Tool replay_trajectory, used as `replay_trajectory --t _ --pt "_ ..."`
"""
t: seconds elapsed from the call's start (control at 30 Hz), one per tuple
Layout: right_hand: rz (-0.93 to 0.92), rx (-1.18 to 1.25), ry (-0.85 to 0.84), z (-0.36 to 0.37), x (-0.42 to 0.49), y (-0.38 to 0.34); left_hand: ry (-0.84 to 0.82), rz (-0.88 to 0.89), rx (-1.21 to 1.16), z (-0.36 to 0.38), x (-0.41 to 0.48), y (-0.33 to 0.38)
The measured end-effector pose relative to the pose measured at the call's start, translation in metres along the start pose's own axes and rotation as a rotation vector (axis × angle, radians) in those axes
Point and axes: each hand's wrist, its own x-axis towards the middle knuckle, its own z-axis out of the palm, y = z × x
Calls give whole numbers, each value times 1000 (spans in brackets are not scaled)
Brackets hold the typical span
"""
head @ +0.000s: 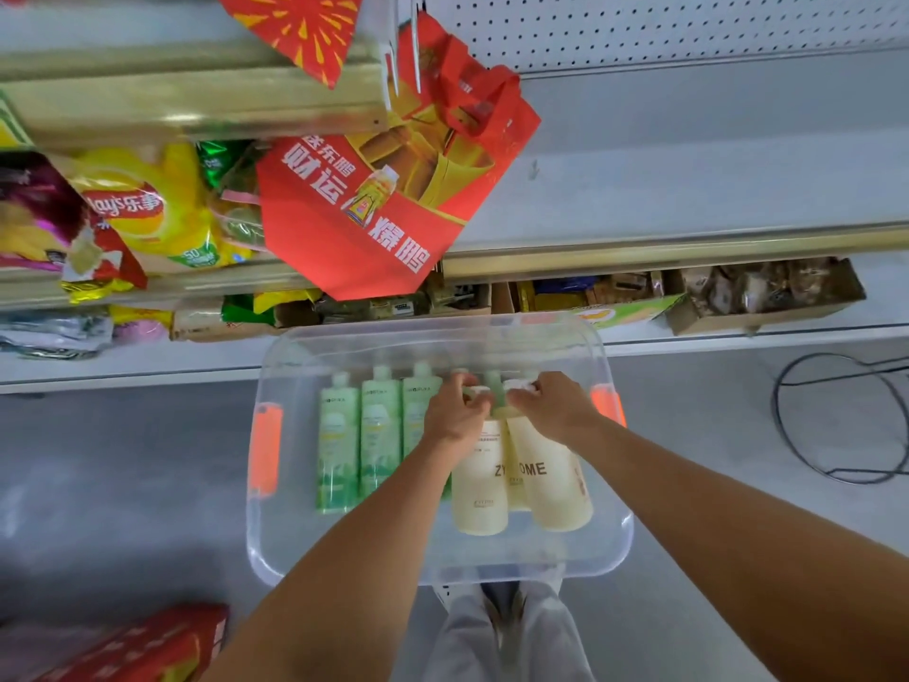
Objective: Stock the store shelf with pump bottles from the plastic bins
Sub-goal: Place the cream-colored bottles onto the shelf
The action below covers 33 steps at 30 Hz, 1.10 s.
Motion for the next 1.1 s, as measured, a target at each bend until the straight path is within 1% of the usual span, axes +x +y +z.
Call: replay_trajectory --t 0.1,0.23,0.37,0.47,0.6,0.77,0.87,0.93,1.03,1.1 --pt "-119 14 7 -7 -16 4 -4 139 -71 -6 -16 -6" --pt "-231 60 41 -24 -41 2 24 223 -204 -36 -36 2" --pt "-360 177 67 -54 -71 -17 33 303 -328 -74 -65 23" --pt "-471 247 64 -81 -98 -40 38 406 -387 -104 -89 50" --pt "-475 439 106 -114 -134 -73 77 590 -340 -145 -124 88" --pt "-566 554 137 -158 -173 -113 143 694 -390 -190 -158 137" --pt "-632 577 186 -190 -190 -137 210 763 -428 -212 -173 167" --pt "-660 570 235 -211 -198 -155 223 794 -434 -224 -181 187" --pt "-739 523 262 -243 -208 -180 279 849 -392 -238 -189 217" --pt "-799 486 282 -268 -213 -197 309 855 -422 -245 -192 237"
